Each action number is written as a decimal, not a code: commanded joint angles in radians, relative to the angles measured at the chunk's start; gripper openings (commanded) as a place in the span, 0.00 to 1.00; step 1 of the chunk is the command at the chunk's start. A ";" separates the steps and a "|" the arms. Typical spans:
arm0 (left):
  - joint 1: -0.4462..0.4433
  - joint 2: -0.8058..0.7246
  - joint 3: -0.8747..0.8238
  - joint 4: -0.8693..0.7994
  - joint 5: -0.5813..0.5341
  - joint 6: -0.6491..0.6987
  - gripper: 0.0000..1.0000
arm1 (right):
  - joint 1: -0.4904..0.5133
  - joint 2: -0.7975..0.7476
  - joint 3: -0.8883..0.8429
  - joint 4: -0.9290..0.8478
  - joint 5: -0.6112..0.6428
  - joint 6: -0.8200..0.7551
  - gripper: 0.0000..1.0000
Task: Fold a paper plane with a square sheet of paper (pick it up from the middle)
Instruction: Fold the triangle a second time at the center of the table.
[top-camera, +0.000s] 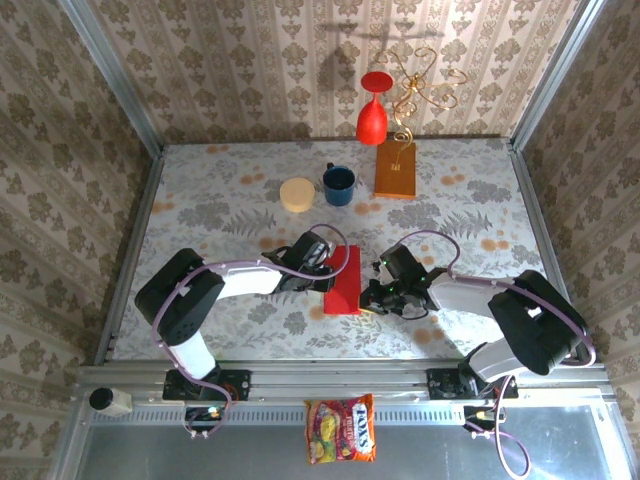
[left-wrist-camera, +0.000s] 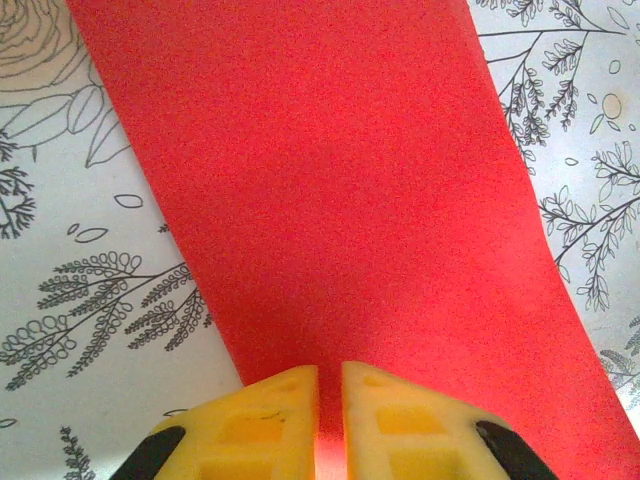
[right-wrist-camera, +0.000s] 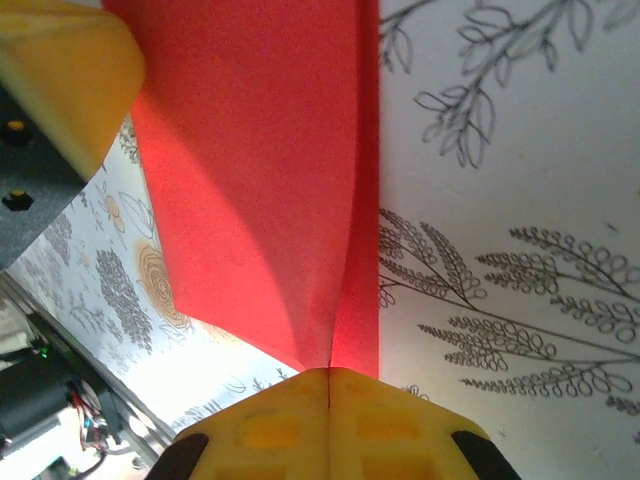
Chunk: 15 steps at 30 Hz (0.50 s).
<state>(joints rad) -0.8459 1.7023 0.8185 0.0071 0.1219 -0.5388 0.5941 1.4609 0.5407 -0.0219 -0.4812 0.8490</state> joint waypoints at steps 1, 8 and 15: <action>-0.002 -0.018 -0.018 -0.003 -0.024 0.021 0.16 | 0.006 -0.004 0.023 0.006 -0.023 0.008 0.00; -0.019 -0.187 -0.082 0.029 -0.062 0.077 0.35 | 0.006 -0.056 0.054 -0.027 -0.027 0.029 0.00; -0.144 -0.280 -0.182 0.049 -0.223 0.155 0.48 | 0.005 -0.094 0.079 -0.053 -0.024 0.042 0.00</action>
<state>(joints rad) -0.9516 1.4414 0.6712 0.0517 -0.0029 -0.4400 0.5938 1.3964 0.5961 -0.0341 -0.4866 0.8711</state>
